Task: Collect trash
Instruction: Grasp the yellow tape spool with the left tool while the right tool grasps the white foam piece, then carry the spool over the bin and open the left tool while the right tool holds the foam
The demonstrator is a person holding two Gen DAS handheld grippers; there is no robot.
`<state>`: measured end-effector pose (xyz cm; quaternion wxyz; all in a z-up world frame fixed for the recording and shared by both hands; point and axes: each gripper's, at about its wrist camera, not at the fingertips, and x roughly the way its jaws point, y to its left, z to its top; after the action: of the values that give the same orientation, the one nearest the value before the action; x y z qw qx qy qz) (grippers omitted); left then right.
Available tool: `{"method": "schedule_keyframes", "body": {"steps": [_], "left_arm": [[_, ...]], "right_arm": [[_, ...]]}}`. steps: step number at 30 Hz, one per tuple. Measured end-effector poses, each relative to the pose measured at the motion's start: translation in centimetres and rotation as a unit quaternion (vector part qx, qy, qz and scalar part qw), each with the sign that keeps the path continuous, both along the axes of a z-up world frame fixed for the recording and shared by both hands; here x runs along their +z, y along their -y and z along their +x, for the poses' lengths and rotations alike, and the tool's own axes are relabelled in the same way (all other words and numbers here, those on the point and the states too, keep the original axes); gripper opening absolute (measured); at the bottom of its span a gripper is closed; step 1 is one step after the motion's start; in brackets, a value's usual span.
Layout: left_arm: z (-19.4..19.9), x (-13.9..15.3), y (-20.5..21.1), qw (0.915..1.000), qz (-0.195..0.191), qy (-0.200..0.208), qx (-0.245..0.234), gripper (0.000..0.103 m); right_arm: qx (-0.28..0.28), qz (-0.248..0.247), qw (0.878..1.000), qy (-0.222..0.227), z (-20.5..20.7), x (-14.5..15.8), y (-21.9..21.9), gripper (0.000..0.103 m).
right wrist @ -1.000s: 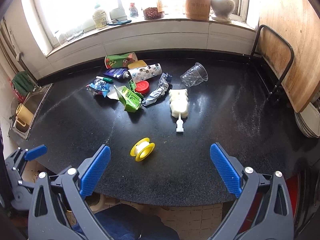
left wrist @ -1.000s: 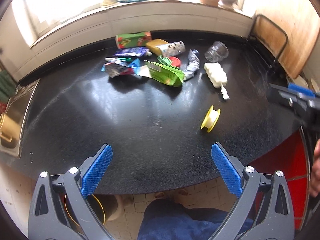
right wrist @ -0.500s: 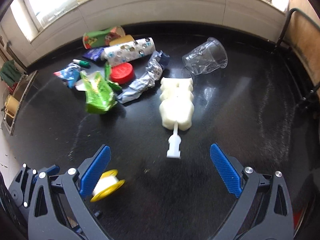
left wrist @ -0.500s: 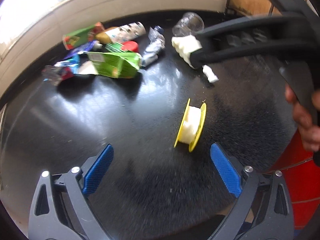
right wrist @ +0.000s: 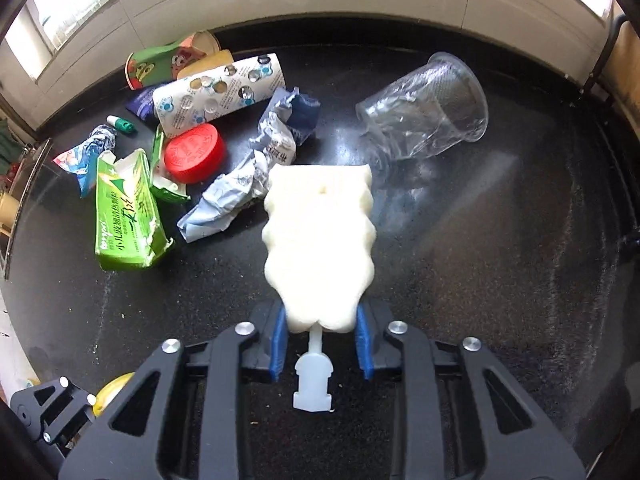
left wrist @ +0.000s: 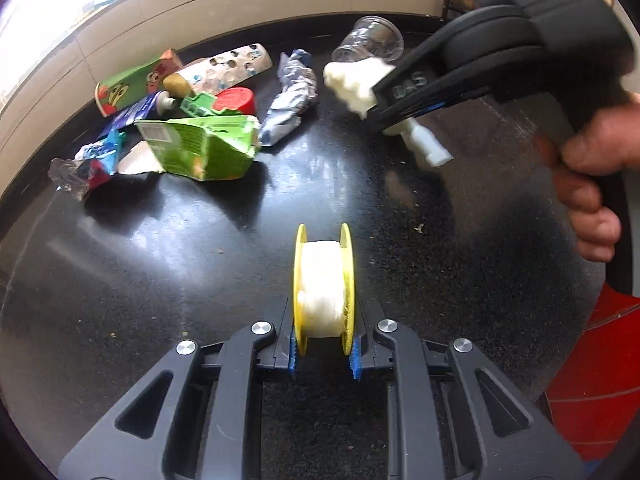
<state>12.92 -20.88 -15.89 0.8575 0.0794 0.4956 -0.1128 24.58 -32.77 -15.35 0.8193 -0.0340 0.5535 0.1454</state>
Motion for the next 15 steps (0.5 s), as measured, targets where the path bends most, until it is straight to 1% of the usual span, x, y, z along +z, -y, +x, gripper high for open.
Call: {"method": "schedule_keyframes", "body": {"steps": [3, 6, 10, 15], "left_arm": [[0.4, 1.6, -1.1, 0.9997, 0.009, 0.006, 0.02, 0.017], [0.6, 3.4, -2.7, 0.999, 0.013, 0.003, 0.042, 0.017], [0.1, 5.7, -6.0, 0.9975, 0.021, 0.005, 0.067, 0.017], [-1.2, 8.2, -11.4, 0.9943, 0.023, 0.016, 0.103, 0.017]], "right_arm": [[0.003, 0.002, 1.0, 0.012, -0.6, 1.9, -0.3, 0.025], [0.006, 0.012, 1.0, 0.026, -1.8, 4.4, -0.7, 0.025], [0.005, 0.032, 0.999, 0.039, -3.7, 7.5, -1.5, 0.025], [0.032, 0.044, 0.996, 0.065, -6.6, 11.0, -4.1, 0.025]]}}
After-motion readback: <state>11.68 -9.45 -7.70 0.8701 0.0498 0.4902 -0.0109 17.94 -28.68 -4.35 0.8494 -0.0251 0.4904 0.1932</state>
